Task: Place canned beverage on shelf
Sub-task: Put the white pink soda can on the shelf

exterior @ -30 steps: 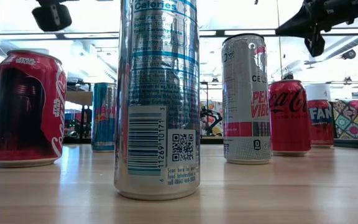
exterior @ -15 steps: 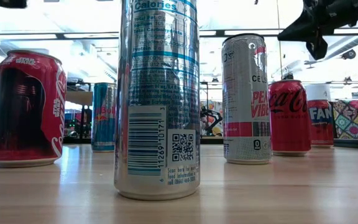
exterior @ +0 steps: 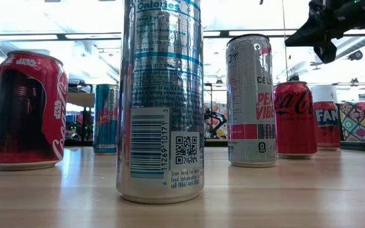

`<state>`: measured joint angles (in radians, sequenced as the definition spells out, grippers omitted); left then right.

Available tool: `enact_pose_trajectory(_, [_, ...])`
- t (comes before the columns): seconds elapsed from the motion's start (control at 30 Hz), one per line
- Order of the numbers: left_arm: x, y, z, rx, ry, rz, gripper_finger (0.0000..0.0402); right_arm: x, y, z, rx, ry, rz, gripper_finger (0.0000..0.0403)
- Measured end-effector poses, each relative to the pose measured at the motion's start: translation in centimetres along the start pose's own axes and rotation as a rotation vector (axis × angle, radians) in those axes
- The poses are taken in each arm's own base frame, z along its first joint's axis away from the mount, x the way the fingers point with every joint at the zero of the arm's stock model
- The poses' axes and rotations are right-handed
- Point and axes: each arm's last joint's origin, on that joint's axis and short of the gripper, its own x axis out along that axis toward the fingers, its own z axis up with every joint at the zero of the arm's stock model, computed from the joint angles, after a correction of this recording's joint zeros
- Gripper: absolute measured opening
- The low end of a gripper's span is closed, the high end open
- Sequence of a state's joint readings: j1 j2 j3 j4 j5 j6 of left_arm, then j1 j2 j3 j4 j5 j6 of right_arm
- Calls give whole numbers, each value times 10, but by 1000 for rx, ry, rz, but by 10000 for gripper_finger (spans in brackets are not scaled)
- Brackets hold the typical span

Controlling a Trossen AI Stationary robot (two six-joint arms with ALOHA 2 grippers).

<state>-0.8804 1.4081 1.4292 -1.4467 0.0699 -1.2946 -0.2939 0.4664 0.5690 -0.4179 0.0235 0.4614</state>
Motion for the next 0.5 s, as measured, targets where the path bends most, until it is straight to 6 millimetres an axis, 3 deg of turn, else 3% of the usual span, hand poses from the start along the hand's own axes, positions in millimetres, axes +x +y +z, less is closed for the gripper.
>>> enact_pose_trajectory(0.3, [12, -8, -6, -7, 35, 119, 2, 0, 0, 0, 1, -1, -1, 9])
enact_pose_trajectory(0.5, [18, -11, -6, -47, 68, 159, 43, 0, 0, 0, 0, -1, -1, 9])
